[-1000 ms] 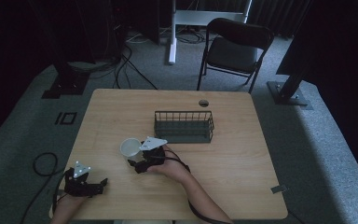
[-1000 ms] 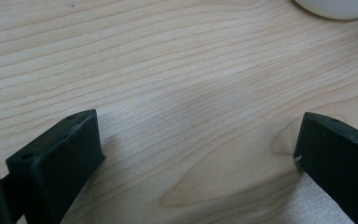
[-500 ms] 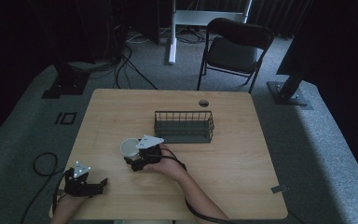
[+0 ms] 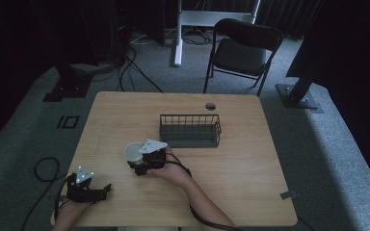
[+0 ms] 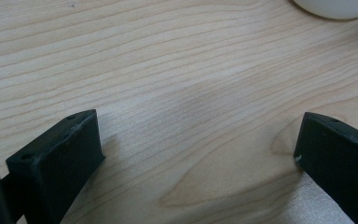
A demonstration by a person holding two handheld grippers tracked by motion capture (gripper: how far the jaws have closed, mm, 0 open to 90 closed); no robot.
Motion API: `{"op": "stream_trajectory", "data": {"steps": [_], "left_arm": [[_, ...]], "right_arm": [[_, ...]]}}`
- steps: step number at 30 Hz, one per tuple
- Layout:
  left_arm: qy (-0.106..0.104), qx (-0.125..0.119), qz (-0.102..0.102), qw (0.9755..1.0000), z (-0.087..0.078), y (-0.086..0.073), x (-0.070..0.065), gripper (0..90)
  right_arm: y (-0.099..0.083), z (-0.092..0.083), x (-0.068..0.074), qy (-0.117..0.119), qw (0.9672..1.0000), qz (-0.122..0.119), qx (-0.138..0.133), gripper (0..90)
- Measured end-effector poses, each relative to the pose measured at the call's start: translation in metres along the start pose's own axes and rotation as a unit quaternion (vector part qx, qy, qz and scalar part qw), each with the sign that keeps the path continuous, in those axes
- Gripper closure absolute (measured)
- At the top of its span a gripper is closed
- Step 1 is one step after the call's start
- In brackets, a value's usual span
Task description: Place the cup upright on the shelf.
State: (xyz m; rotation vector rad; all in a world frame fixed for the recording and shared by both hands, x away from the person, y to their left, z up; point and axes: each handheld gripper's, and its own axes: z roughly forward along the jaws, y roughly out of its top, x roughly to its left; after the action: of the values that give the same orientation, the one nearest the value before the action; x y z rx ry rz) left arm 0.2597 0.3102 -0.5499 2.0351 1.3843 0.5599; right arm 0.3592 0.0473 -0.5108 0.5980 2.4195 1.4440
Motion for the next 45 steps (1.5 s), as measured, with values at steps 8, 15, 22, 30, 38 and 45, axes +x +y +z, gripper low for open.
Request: {"op": "stream_trajectory", "data": {"steps": [8, 15, 22, 30, 38, 45], "left_arm": [[0.0, 0.0, -0.001, 1.0, 0.0, 0.0, 0.0, 0.9], [0.0, 0.0, 0.0, 1.0, 0.0, 0.0, 0.0, 0.9], [0.0, 0.0, 0.001, 1.0, 0.0, 0.0, 0.0, 0.9], [0.0, -0.002, -0.001, 1.0, 0.0, 0.0, 0.0, 0.9], [0.0, -0.001, 0.0, 1.0, 0.0, 0.0, 0.0, 0.9], [0.0, -0.001, 0.0, 1.0, 0.0, 0.0, 0.0, 0.9]], "right_arm": [[0.005, -0.006, 0.003, 0.02, 0.9997, -0.008, -0.008, 20.1], [0.011, -0.02, 0.0, 0.026, 0.9996, -0.005, -0.013, 20.1], [0.016, -0.035, -0.006, 0.027, 0.9994, -0.003, -0.02, 20.1], [0.023, -0.052, -0.015, 0.019, 0.9994, 0.006, -0.03, 20.2], [0.031, -0.071, -0.029, 0.005, 0.9988, 0.016, -0.047, 20.2], [0.039, -0.088, -0.041, -0.01, 0.9979, 0.022, -0.059, 20.2]]}}
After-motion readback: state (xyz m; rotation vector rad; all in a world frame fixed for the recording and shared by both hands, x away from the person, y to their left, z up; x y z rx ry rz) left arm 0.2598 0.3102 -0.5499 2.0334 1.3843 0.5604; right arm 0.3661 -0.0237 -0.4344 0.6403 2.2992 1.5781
